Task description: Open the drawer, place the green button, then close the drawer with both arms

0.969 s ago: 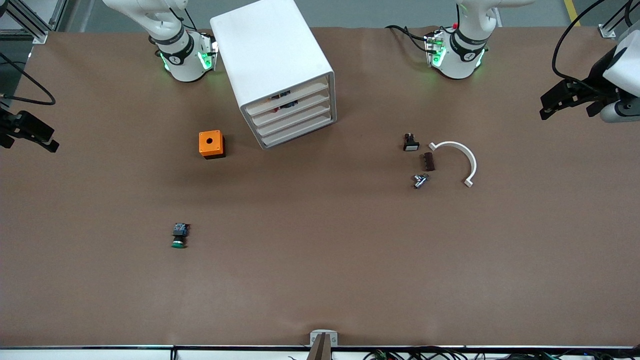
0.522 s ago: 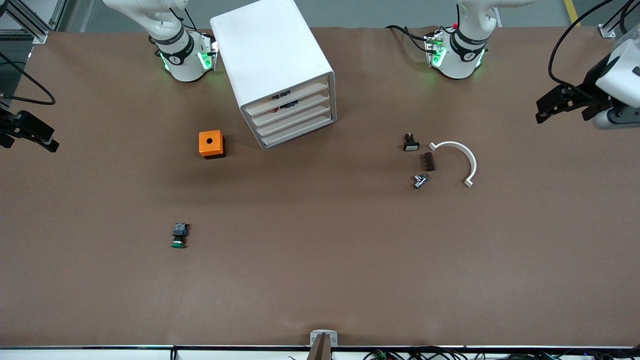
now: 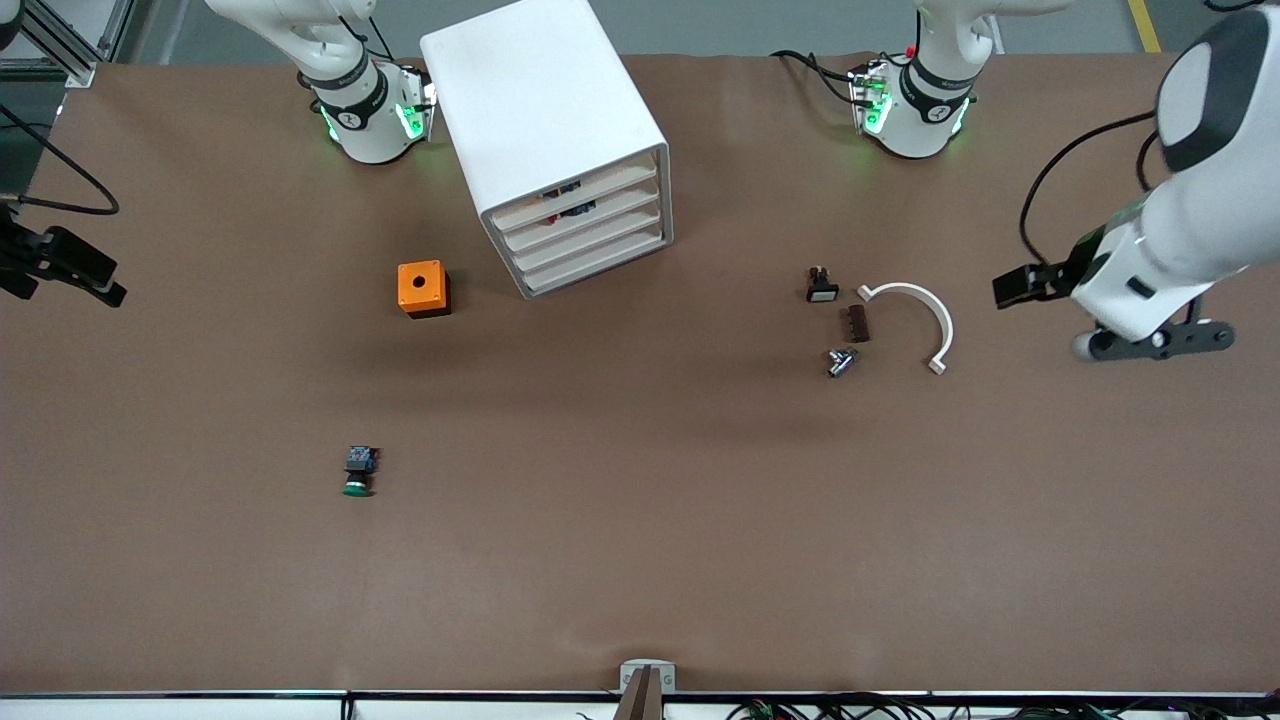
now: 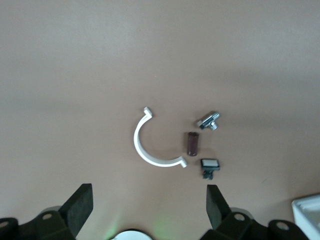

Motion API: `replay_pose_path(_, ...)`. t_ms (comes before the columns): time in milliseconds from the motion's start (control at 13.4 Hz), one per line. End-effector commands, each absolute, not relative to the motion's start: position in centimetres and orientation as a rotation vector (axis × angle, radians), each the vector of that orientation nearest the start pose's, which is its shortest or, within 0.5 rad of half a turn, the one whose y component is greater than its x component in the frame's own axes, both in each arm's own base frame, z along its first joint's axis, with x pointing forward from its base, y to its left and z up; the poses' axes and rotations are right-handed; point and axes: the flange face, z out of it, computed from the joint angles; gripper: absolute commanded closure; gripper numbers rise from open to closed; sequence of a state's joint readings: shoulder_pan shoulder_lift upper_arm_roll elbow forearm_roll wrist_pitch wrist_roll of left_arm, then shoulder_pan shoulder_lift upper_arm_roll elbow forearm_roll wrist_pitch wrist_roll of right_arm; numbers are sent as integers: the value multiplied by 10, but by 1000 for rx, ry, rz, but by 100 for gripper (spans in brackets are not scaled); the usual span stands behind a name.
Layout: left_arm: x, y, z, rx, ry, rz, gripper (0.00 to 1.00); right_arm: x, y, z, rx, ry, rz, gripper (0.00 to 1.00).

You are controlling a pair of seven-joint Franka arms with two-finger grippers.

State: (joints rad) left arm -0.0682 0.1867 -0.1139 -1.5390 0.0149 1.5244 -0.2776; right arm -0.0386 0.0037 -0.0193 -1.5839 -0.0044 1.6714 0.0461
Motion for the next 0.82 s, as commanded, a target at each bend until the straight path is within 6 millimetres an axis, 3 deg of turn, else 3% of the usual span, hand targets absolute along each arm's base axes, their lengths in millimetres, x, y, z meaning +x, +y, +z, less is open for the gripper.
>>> replay_pose_path(0, 626, -125, 506, -3088, -203, 333, 0, 581, -27, 602, -3135, 133, -82, 1)
replay_pose_path(149, 638, -135, 471, -3067, -201, 376, 0, 591, -23, 584, -3136, 121, -60, 1)
replay_pose_path(373, 652, -144, 444, -3066, -389, 343, 0, 612, -14, 543, -3137, 121, 0, 1)
replay_pose_path(745, 647, -192, 407, -2963, -838, 444, 0, 643, 3, 456, -3094, 143, 133, 1)
